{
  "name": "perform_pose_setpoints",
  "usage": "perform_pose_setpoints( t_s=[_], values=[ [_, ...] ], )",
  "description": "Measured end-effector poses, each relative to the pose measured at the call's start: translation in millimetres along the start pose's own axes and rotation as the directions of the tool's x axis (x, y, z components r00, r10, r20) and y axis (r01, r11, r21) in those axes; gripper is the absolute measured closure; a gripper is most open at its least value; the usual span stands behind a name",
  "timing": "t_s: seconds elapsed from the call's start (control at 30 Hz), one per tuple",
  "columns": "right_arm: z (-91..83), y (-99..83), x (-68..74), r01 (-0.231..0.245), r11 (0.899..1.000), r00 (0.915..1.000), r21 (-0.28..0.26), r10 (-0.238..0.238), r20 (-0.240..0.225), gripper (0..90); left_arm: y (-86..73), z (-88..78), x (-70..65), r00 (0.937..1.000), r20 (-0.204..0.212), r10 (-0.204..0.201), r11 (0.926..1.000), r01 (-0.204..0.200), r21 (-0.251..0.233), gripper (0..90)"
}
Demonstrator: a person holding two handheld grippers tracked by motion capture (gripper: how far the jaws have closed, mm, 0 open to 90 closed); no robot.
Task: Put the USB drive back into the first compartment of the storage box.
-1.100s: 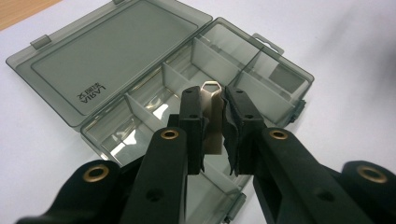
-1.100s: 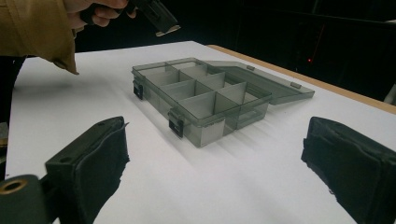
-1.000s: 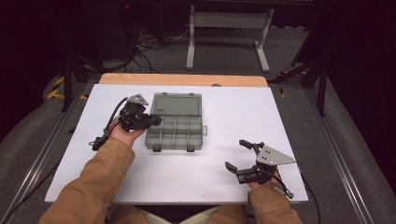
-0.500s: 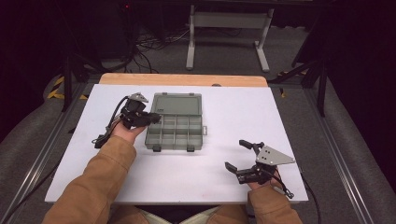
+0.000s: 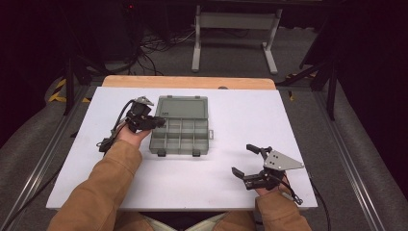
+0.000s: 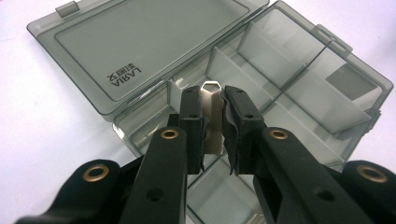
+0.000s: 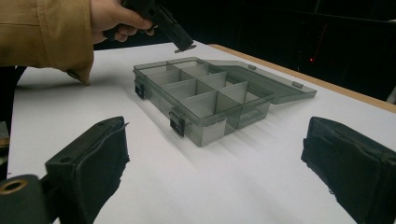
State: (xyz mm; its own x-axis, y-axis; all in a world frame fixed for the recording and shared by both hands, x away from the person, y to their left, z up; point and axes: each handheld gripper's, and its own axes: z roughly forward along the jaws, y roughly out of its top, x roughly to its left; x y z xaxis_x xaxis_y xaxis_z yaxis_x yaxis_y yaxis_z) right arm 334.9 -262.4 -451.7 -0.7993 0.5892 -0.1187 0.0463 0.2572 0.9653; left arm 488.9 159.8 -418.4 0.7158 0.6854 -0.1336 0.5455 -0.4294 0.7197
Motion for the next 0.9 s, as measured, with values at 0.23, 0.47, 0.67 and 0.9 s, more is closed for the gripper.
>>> perform_pose_setpoints(
  t_s=[0.23, 0.47, 0.67, 0.9],
  values=[
    [0.1, 0.0, 0.0, 0.001, 1.0, 1.0, 0.0, -0.001, -0.001, 6.9, -2.8, 6.1, 5.6, 0.9999, -0.011, -0.011, 0.9998, 0.011, 0.018, 78.7],
    [0.1, -0.1, 0.0, 0.0, 1.0, 1.0, 0.001, 0.0, -0.002, 6.9, -6.8, 12.7, 11.7, 0.9995, -0.013, -0.029, 0.9989, 0.029, 0.038, 78.7],
    [0.1, -0.1, -0.1, 0.0, 1.0, 1.0, 0.001, 0.0, -0.002, 6.9, -7.9, 16.1, 13.7, 0.9994, -0.011, -0.033, 0.9981, 0.033, 0.051, 78.6],
    [0.2, -0.2, -0.2, 0.0, 1.0, 1.0, 0.001, 0.0, -0.003, 6.9, -9.0, 19.1, 15.6, 0.9992, -0.008, -0.039, 0.997, 0.039, 0.066, 78.6]
  ],
)
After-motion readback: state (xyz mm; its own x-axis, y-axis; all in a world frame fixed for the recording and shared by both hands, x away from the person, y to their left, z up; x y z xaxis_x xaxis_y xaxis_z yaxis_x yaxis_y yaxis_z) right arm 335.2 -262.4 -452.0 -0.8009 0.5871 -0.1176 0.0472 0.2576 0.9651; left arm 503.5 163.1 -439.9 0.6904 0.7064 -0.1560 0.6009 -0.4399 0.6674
